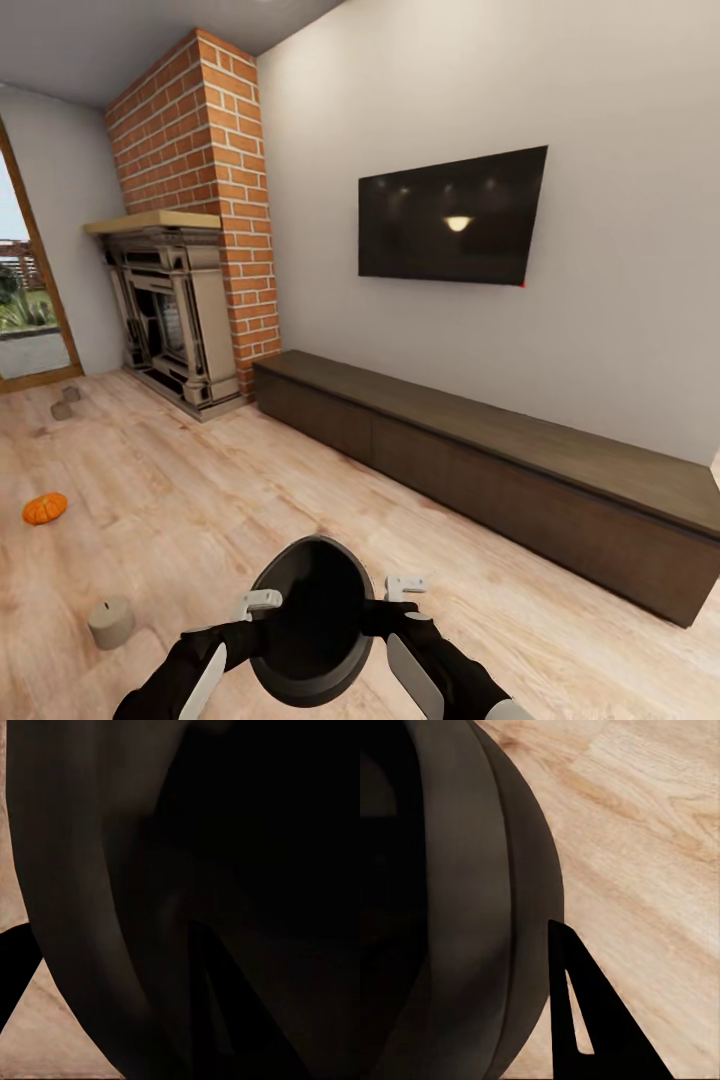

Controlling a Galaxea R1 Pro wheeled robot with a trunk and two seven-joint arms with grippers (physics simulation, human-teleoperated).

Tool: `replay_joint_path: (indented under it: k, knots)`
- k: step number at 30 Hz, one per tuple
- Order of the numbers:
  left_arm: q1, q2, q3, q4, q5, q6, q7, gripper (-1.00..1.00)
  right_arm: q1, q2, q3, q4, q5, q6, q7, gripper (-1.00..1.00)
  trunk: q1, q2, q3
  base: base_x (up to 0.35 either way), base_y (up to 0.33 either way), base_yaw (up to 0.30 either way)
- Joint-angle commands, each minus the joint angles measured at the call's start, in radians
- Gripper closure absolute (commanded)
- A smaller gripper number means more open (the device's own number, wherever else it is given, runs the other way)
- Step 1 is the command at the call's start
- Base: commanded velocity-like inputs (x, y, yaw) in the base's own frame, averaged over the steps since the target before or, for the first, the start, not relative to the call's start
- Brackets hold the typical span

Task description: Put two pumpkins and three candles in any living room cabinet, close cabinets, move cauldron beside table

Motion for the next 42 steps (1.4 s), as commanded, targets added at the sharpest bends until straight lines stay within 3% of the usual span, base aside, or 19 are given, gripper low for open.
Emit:
replay_joint_path:
  k: [1, 42]
  knots:
    - [-0.001, 0.001, -0.002, -0.019, 0.017, 0.006, 0.004, 1.00, -0.001, 0.000, 0.002, -0.001, -0.002, 0.005, -0.009, 1.00, -0.001, -0.001, 0.000, -0.333, 0.000, 0.244]
    - [-0.001, 0.001, -0.002, -0.020, 0.017, 0.006, 0.001, 1.00, -0.001, 0.000, 0.003, -0.001, -0.002, 0.006, -0.009, 1.00, -0.001, -0.001, 0.033, -0.333, 0.004, 0.244]
